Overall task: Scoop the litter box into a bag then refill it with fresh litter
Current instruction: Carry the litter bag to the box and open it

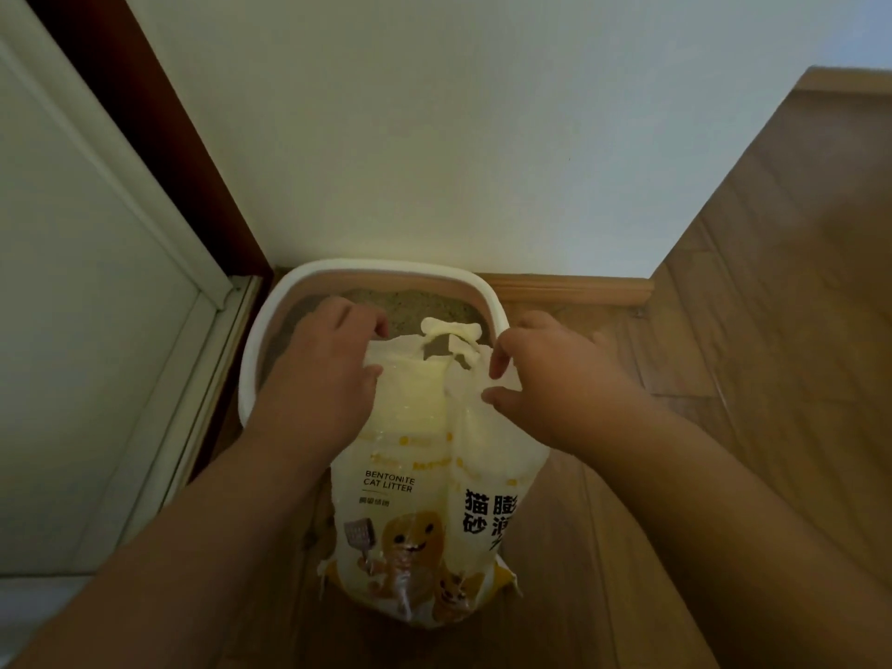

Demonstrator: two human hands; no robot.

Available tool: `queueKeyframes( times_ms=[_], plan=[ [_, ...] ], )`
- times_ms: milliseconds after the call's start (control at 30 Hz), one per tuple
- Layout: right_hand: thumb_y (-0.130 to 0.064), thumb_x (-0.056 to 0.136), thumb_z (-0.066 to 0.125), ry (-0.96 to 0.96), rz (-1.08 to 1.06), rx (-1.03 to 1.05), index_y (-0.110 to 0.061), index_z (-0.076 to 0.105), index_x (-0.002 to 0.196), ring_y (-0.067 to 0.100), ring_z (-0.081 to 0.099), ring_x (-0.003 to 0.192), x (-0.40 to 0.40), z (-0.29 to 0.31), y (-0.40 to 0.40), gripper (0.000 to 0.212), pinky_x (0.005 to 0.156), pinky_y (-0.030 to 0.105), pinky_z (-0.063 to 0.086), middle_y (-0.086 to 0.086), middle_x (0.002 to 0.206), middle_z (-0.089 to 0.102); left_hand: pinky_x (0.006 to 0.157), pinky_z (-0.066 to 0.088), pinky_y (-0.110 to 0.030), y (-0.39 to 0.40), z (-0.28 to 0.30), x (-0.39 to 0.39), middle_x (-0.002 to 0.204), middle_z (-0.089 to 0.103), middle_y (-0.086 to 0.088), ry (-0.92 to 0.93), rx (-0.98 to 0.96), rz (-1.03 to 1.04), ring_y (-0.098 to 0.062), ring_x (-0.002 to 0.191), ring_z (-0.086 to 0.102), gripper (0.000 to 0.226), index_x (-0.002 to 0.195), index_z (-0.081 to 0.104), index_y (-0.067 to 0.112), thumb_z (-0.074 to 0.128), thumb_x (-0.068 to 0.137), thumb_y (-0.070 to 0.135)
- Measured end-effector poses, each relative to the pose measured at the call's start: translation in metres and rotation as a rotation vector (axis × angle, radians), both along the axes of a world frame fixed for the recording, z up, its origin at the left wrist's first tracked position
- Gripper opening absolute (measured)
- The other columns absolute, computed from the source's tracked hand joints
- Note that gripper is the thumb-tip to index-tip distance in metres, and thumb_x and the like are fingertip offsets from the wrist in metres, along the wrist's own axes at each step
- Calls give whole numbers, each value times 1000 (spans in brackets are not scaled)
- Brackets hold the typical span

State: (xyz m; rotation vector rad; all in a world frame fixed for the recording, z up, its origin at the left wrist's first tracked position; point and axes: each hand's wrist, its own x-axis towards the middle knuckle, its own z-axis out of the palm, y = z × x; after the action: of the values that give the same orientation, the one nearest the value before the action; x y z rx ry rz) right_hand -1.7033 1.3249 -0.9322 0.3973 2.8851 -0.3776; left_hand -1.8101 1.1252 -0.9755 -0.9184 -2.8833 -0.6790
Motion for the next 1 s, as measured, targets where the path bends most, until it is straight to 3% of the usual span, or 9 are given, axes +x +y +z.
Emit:
queueKeyframes(
  times_ms=[100,167,267,433,700,767,833,900,1000],
  plan=[
    [-59,88,64,-174,17,71,-38,66,123,23,34,139,6,1,4,41,115,53,26,-7,154,36,89,38,-29,4,-2,7,122,55,10,84,-84,-66,-16,119,44,42,121,65,28,67,88,3],
    [-59,88,64,-254,7,18,-36,66,127,28,32,143,9,1,5,46,115,51,33,-3,160,30,96,39,-35,7,-2,11,125,59,13,80,-173,-111,-16,124,44,53,126,65,32,60,86,-2],
    [-54,88,68,-299,8,-42,-32,58,138,20,54,124,10,3,5,56,102,36,50,-2,147,46,104,31,-40,11,2,20,139,52,17,69,-242,-131,-13,135,38,72,138,54,40,52,81,-3],
    [-39,95,65,-297,45,-58,-30,54,142,20,57,119,9,6,3,48,99,32,50,-1,141,50,105,15,-39,13,8,25,140,47,23,77,-322,-80,-9,137,29,62,125,54,44,47,82,1],
    [-30,100,61,-245,-12,-139,-27,59,137,18,64,109,4,4,2,37,96,32,55,0,128,63,100,29,-38,10,15,24,119,55,12,85,-444,-25,-16,118,48,44,129,53,38,43,93,15],
    [-33,98,64,-220,-47,-179,-25,59,137,16,66,106,2,3,0,40,96,33,56,-1,127,64,102,36,-39,8,10,28,130,53,6,37,-451,-10,-19,123,50,50,140,44,33,47,93,16],
    [-36,95,67,-193,-57,-206,-25,57,140,15,66,107,2,3,-1,47,96,32,56,-2,129,64,108,40,-45,8,3,34,153,37,-1,-96,-427,-14,-25,140,40,77,155,21,33,59,90,16],
    [-38,92,71,-174,-52,-217,-25,53,144,14,64,110,2,3,-3,57,97,31,55,-2,133,62,120,28,-52,12,0,43,167,6,1,-298,-334,-68,-28,155,11,99,157,3,39,71,87,22],
    [-32,93,70,-155,-32,-223,-27,41,152,16,60,120,2,2,-4,66,97,30,53,-1,144,56,126,10,-50,24,-2,57,166,-11,19,-440,-144,-184,-18,155,-15,95,155,12,43,75,84,49]
  ],
)
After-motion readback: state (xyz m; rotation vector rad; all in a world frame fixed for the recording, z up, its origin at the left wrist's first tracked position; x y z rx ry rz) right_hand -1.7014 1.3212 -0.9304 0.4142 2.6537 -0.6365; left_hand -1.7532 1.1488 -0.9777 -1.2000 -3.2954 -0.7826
